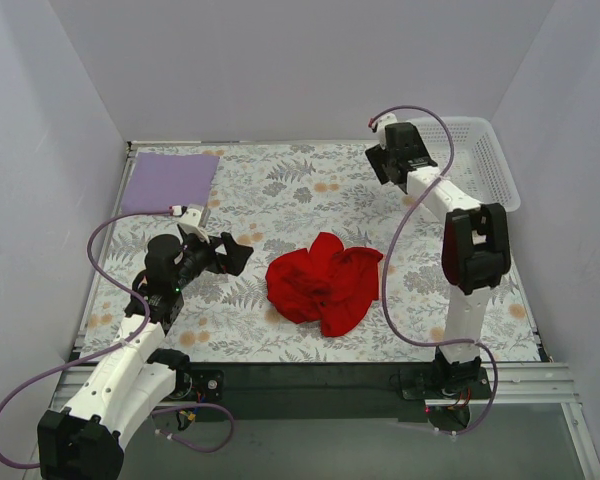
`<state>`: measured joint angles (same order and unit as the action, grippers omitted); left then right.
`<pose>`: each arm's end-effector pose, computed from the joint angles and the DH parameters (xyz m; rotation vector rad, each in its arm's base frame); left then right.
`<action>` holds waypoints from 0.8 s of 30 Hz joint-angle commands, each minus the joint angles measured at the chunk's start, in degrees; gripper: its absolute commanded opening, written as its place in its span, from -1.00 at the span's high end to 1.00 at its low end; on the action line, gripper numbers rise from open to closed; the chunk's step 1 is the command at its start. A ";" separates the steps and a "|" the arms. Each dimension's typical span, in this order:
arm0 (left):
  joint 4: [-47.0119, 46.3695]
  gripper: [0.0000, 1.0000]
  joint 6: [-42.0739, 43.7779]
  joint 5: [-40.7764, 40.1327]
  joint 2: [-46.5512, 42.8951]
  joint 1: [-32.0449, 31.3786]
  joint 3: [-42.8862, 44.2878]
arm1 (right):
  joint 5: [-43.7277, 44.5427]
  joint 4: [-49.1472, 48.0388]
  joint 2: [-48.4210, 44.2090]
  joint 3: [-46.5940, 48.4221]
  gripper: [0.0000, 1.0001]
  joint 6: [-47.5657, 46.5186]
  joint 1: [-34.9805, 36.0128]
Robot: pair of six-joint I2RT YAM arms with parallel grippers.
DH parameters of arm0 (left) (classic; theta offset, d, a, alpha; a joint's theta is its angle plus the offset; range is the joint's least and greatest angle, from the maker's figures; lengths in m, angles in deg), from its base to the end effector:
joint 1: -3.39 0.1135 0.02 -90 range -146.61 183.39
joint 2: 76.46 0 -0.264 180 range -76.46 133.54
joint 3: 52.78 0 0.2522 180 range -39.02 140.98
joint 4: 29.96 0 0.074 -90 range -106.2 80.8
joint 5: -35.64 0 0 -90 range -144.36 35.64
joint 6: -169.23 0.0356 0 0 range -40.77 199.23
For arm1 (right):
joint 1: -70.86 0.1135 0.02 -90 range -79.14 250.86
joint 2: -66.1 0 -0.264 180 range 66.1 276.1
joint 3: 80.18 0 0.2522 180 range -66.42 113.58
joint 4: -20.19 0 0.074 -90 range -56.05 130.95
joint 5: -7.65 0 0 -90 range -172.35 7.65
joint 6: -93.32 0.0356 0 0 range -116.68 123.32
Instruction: Fold and stack the t-shirts
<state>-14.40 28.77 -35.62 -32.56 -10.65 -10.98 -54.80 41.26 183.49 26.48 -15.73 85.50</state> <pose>0.1762 -0.0558 0.2546 -0.3947 1.9696 -1.0563 0.4676 0.1051 0.2453 -0.3319 2.0782 -0.5555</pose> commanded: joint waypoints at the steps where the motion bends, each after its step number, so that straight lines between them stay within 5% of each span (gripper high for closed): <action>1: -1.54 -0.94 -0.69 4.80 0.39 0.07 0.54 | -15.03 -0.55 -15.03 -4.47 -0.97 -11.06 2.68; 10: -6.55 -0.82 -7.72 22.29 4.70 -1.60 1.32 | -78.23 23.01 -41.32 -26.93 -0.95 -32.27 3.21; 15: -3.75 -0.49 -8.17 21.35 9.61 -8.00 5.88 | -79.43 22.14 -48.20 -39.10 -0.95 -31.50 2.24; 24: 8.21 -0.20 -2.98 -1.15 20.16 -28.92 14.15 | -83.80 14.93 -57.35 -52.28 -0.97 -26.13 -5.93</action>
<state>-12.45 23.38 -27.40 -14.94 -35.70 0.71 -133.11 60.56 129.48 -24.03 -43.42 81.13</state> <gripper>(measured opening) 0.613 0.982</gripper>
